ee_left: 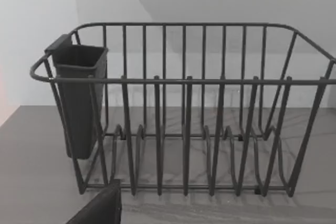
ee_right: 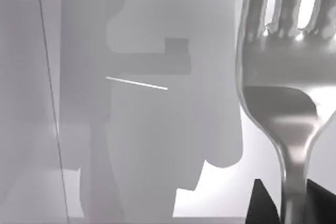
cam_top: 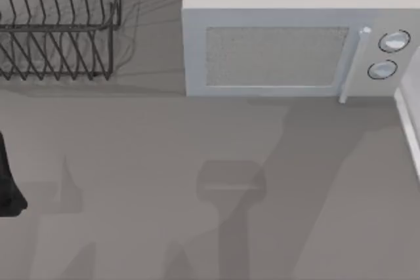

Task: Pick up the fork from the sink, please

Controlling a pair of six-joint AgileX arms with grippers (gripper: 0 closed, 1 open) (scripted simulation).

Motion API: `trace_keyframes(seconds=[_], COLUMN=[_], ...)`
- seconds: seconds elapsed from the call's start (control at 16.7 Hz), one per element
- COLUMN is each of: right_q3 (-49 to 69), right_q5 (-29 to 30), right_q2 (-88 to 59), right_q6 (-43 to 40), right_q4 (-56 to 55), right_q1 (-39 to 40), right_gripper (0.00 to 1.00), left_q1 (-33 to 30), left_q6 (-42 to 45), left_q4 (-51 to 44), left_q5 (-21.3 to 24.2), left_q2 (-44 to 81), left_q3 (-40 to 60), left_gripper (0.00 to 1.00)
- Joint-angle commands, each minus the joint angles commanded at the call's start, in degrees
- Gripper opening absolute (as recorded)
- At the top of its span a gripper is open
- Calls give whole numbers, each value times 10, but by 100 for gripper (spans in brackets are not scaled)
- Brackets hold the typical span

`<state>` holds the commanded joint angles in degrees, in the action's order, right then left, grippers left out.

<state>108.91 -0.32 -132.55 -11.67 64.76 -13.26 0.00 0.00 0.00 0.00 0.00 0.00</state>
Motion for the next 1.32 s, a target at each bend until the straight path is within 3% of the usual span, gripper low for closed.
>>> trace_keyframes(seconds=[0.6, 0.9, 1.32], right_q3=[34, 53, -12], right_q5=[4, 21, 18], right_q2=[45, 172, 282], right_q6=[21, 156, 408], right_q4=[48, 78, 135], right_q1=[16, 116, 360], right_gripper=[0, 0, 0], left_q1=[0, 0, 0], left_q6=[0, 0, 0], left_q4=[0, 0, 0], left_q5=[0, 0, 0], left_q2=[0, 0, 0], left_q3=[0, 0, 0], left_gripper=[100, 100, 100])
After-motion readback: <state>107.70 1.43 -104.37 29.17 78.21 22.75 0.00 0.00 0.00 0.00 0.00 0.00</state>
